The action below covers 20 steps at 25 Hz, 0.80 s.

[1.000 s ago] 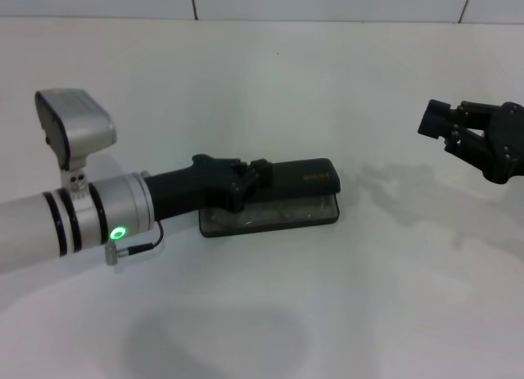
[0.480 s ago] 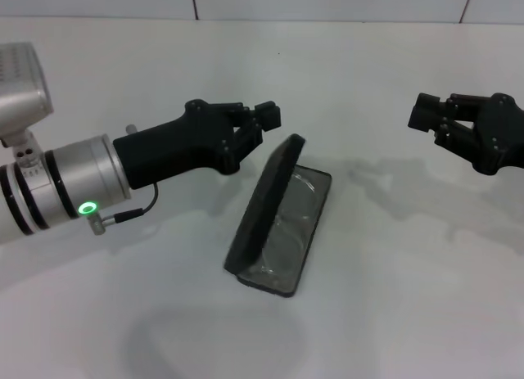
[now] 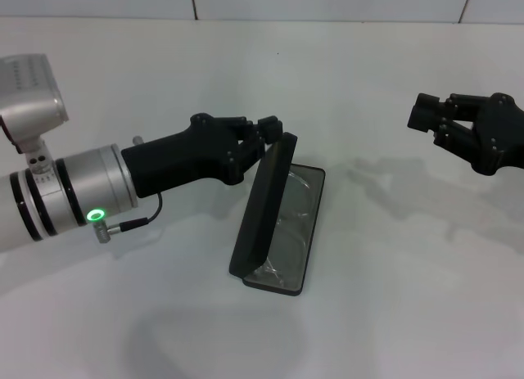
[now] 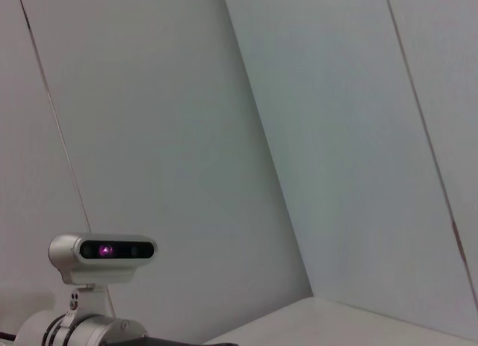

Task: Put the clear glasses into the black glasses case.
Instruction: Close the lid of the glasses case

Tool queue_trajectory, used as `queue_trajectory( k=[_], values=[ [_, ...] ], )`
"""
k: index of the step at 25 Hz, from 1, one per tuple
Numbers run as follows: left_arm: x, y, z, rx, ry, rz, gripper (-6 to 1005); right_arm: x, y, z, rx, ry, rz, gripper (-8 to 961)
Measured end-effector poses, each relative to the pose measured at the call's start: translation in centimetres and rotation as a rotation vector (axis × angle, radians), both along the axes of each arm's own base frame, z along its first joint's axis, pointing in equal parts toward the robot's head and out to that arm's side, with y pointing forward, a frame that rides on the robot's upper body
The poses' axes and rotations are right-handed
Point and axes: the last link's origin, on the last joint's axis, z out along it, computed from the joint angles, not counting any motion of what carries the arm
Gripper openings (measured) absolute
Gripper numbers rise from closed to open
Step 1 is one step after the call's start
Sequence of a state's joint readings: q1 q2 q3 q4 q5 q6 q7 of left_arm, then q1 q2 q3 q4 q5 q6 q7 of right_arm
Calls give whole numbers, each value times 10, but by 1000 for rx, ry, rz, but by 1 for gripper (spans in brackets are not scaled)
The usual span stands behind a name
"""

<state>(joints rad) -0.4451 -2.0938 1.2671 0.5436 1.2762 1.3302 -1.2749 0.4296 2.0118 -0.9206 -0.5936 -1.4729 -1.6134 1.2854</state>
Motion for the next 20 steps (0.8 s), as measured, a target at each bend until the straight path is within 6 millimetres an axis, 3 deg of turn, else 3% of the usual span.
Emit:
queue_trajectory(
  k=[10, 20],
  values=[
    [-7, -1, -27, -49, 95, 29, 100, -4, 3, -12, -39, -50, 15, 195],
    [-8, -1, -35, -61, 107, 32, 106, -5, 5, -13, -39, -57, 15, 196]
  ],
)
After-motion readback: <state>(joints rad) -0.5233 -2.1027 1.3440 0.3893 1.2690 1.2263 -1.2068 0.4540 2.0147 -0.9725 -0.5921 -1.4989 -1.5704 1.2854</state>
